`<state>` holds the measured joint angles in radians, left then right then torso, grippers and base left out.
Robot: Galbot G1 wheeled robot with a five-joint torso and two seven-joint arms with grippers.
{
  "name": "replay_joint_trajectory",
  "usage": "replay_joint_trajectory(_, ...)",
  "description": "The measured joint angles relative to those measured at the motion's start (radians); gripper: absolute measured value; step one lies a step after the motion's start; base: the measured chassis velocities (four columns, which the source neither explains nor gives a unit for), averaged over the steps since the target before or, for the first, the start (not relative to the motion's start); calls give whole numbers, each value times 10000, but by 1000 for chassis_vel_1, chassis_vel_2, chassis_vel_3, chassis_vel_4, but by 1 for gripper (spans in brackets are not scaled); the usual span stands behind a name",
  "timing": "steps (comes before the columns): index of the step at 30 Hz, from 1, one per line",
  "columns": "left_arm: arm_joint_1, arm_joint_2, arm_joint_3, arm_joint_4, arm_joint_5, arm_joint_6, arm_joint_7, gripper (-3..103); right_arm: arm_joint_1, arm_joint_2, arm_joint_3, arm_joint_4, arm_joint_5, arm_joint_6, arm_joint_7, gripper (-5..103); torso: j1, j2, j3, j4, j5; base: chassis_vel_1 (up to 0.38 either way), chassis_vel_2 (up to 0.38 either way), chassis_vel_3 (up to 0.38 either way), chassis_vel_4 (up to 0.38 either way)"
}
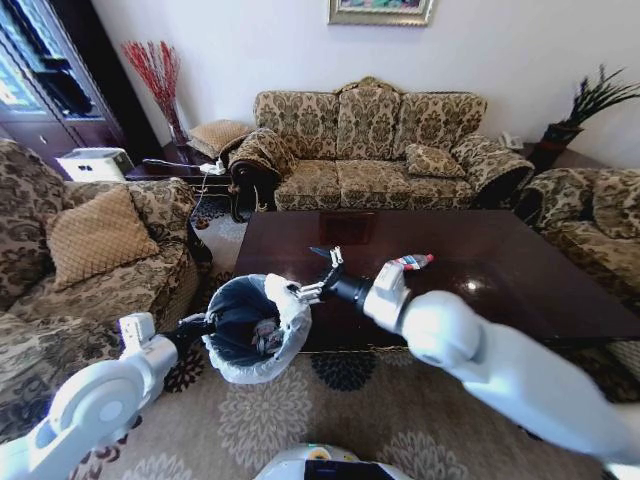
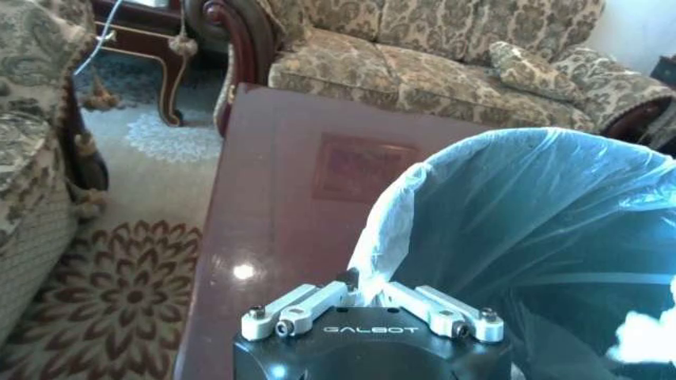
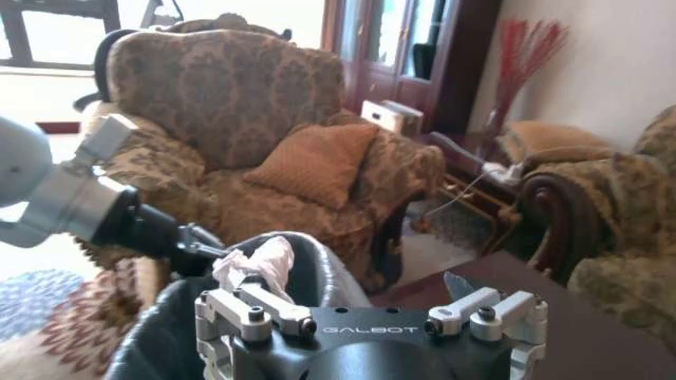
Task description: Move to the front of the table and place the trash on the table into the trash bin.
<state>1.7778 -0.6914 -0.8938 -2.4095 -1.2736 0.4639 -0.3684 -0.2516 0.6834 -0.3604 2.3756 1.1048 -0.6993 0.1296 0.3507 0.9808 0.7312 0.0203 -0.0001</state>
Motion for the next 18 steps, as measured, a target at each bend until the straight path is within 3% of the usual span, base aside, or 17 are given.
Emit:
replay_joint_trajectory(4, -24, -242, 144, -226, 260, -33, 90, 0, 1963, 38, -1512, -103, 1060, -352, -1, 100, 0, 0, 0, 5, 0, 0, 0, 0, 0)
replay_joint_trajectory(9, -6, -398, 63, -421, 279, -39, 115, 0, 3785, 277, -2928, -571, 1088, -364, 0, 100, 0, 0, -1, 3, -4, 0, 0, 0, 0)
replay_joint_trajectory(11, 79, -559, -12, -535, 336, -41, 134, 0, 4659, 833, -3619, -1210, 1076, -362, 0, 100, 0, 0, 0, 4, -2, 0, 0, 0, 0)
replay_joint_trajectory(15, 177, -712, -74, -671, 401, -41, 152, 0, 4699, 1748, -3732, -1668, 1696, -322, 1, 100, 2, -1, 1, 9, -1, 0, 0, 0, 0)
replay_joint_trajectory(18, 243, -689, -189, -702, 401, -41, 155, 0, 4664, 1949, -3650, -1493, 2195, -328, -3, 100, 1, 0, 0, 8, 0, 0, 0, 0, 0)
